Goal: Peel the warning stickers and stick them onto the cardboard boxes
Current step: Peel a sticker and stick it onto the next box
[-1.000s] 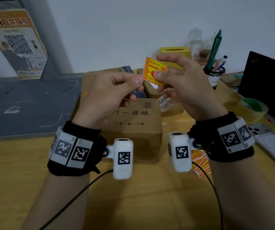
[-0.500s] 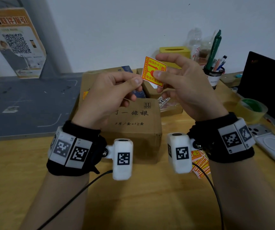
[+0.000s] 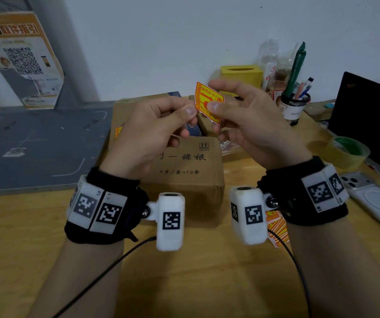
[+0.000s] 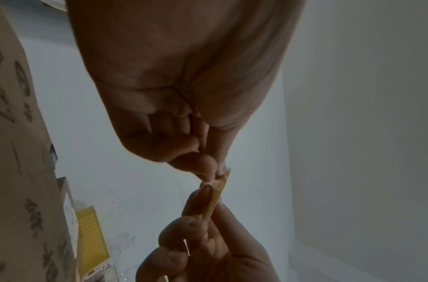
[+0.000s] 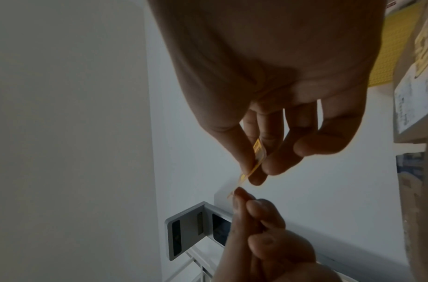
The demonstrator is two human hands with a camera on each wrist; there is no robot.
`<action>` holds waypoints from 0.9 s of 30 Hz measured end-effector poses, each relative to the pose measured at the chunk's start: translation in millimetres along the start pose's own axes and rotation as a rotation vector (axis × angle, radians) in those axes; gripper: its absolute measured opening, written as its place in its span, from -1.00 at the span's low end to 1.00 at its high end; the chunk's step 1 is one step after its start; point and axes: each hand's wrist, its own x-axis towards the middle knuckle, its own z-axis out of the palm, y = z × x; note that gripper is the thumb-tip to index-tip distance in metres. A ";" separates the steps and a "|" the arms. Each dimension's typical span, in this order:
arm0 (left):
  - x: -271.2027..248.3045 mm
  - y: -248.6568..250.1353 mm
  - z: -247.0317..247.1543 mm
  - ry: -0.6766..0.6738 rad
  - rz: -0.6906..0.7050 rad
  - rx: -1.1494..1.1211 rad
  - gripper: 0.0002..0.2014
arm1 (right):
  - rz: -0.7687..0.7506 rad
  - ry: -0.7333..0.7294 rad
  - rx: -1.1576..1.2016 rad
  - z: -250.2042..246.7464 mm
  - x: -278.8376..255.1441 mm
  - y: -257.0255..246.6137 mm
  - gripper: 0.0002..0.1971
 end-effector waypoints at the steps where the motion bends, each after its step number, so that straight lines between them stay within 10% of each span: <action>1: 0.0 0.2 0.0 0.005 -0.001 0.002 -0.88 | 0.003 -0.005 0.004 0.8 0.3 0.7 -0.65; 27: 0.1 -0.5 -3.2 0.031 0.006 -0.025 -0.84 | -0.005 0.040 0.014 1.5 -0.5 -1.3 -0.64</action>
